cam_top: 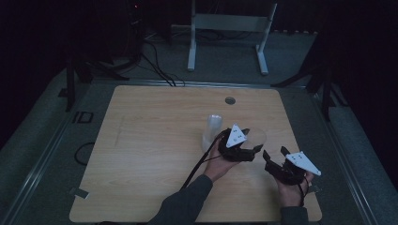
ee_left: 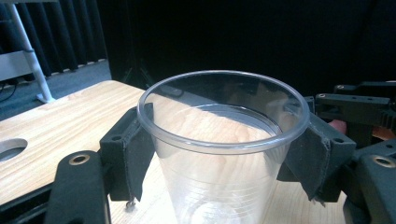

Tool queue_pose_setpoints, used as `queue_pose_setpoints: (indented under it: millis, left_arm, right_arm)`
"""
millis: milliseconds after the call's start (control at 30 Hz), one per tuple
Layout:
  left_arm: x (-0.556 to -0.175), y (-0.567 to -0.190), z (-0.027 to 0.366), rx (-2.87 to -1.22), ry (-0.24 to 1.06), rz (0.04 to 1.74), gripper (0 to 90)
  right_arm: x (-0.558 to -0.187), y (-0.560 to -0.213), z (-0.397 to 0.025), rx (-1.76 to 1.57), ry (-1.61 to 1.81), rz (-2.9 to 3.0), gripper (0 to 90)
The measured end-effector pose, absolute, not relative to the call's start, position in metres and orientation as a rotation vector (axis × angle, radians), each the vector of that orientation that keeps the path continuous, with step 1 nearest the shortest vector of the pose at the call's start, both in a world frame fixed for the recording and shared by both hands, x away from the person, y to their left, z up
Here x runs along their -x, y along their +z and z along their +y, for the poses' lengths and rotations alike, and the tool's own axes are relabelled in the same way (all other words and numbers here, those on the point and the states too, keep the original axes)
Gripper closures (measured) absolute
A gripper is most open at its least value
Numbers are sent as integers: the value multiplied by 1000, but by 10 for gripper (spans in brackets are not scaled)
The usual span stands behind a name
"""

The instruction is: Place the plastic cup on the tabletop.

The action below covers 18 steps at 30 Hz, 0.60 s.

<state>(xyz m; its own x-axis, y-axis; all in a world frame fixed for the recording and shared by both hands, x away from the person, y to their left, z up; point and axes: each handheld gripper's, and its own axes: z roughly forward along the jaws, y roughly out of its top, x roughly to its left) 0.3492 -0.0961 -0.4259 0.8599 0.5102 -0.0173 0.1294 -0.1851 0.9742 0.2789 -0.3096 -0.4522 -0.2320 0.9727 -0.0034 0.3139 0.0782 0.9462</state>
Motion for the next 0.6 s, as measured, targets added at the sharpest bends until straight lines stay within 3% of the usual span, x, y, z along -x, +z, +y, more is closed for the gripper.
queue_pose_setpoints:
  millis: [600]
  left_arm:
    - [-348,-438,-91,-1760,373,504,286]
  right_arm:
    - [-279,-452,-311,-1307,1175,1637,276]
